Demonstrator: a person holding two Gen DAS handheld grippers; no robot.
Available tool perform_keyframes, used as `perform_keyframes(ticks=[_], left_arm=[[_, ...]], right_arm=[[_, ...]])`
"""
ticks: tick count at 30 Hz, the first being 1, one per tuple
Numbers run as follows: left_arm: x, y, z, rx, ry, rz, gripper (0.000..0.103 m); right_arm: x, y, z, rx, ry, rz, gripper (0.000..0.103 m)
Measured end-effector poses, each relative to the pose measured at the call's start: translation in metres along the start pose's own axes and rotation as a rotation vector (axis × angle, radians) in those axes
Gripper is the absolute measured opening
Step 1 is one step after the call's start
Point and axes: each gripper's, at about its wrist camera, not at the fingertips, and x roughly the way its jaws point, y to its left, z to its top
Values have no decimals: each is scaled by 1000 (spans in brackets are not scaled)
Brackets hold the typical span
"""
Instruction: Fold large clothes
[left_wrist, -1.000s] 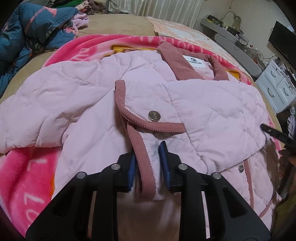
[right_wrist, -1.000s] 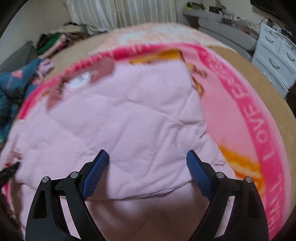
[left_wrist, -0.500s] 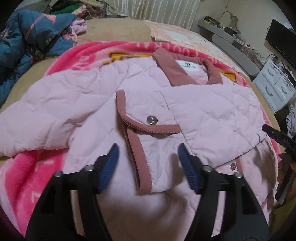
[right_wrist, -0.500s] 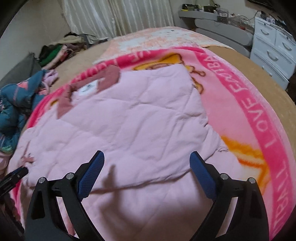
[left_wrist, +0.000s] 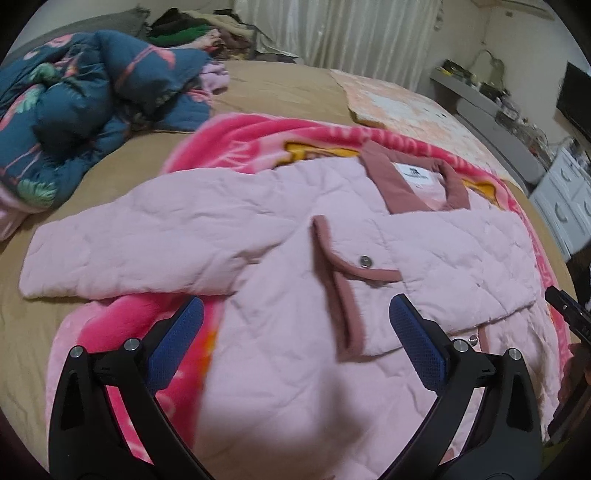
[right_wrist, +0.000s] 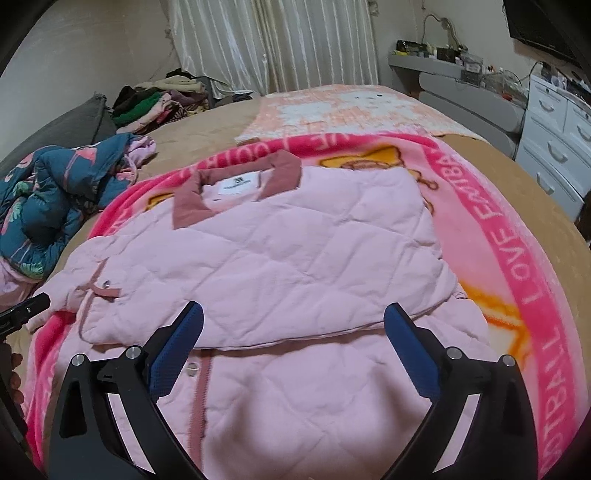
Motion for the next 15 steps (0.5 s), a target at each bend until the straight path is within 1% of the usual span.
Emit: perform_keyframes(ticks=[4,8,11,15], left_arm=[[-11,21,-3,-27,-3,34,94],[-21,49,-7,-64,-14,58,94],[-26,69,-12,-97,-23,70,94],[-30,97,-17,-149,-33,70,94]], right_arm=[[-4,18,2,-40,-17,-27,98],[-7,37,4,-50,-24,-3,98],[-10,58,6,-82,-32,11,98],[-12,88,6,-126,-41,27,98]])
